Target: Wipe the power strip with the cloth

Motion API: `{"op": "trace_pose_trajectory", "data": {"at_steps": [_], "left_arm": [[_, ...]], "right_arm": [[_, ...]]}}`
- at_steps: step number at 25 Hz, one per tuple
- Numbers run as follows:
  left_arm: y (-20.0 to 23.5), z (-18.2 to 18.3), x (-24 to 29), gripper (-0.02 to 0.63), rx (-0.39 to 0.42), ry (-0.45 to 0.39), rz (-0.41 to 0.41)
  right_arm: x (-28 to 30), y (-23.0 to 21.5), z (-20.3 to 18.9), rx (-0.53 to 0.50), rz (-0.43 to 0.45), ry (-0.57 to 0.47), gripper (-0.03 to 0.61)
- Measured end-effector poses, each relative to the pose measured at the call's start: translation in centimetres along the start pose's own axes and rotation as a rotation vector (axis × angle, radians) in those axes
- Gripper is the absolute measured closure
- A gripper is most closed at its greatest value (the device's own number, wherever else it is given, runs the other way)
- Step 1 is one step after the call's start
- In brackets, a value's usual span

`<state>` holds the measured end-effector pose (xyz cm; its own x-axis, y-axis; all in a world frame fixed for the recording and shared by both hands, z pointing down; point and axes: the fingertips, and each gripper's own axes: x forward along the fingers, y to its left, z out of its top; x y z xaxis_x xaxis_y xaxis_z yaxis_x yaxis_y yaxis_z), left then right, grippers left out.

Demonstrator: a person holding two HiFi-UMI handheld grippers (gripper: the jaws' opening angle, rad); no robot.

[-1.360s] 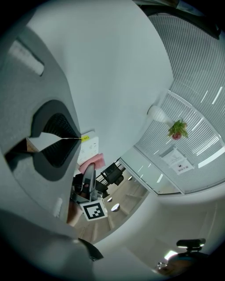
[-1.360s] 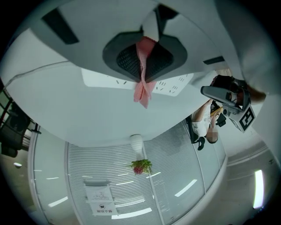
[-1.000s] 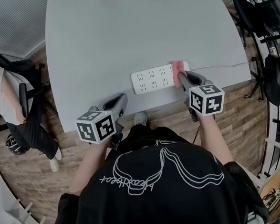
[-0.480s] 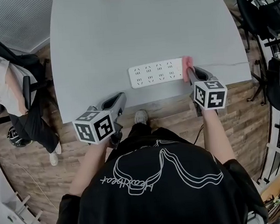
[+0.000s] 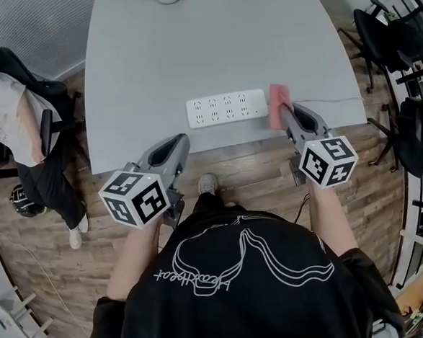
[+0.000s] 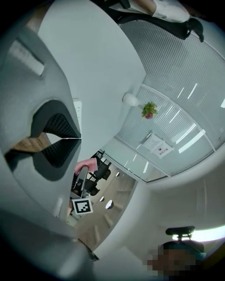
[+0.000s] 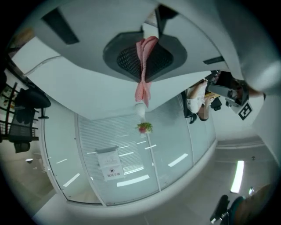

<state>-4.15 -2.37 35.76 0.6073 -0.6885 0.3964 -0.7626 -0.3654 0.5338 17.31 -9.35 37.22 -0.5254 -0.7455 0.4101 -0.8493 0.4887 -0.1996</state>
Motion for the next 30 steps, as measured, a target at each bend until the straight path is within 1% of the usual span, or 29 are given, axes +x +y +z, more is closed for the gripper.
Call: {"op": "trace_pose_trajectory", "data": {"at_steps": [3,6,8,11,15,18,22,30], "left_arm": [[-3.9,0.9,-1.5,0.598,0.045,-0.055,-0.028],[-8.0,1.3,-3.0,0.598,0.103,-0.106,-0.054],[-10.0,1.8,-4.0,0.598,0.141,-0.132,-0.065],[-12.0,2.5,-5.0,0.598,0.174,-0.146,-0.08],[-15.0,1.9,-6.4,0.598,0.21,-0.159,-0.11],[-16.6,1.7,-7.0,0.598,0.235,-0.16,-0.117],[-18.9,0.1,-8.4,0.598,0.263,-0.174,-0.117],[-20.7,-1.2,-9.6,0.598,0.289,-0.188,-0.11]], "right_arm": [[-3.6,3.2,2.0,-0.002,0.117,-0.083,0.546],[-7.2,5.9,3.1,0.007,0.232,-0.143,0.546],[-9.1,7.2,3.7,-0.002,0.284,-0.162,0.546],[-10.9,8.7,4.6,-0.011,0.334,-0.173,0.546],[-13.5,10.0,4.8,-0.013,0.369,-0.194,0.548],[-14.7,10.6,5.2,-0.011,0.386,-0.204,0.549],[-17.2,11.5,4.4,-0.014,0.409,-0.224,0.549],[-19.5,12.2,4.1,-0.028,0.419,-0.246,0.549]]}}
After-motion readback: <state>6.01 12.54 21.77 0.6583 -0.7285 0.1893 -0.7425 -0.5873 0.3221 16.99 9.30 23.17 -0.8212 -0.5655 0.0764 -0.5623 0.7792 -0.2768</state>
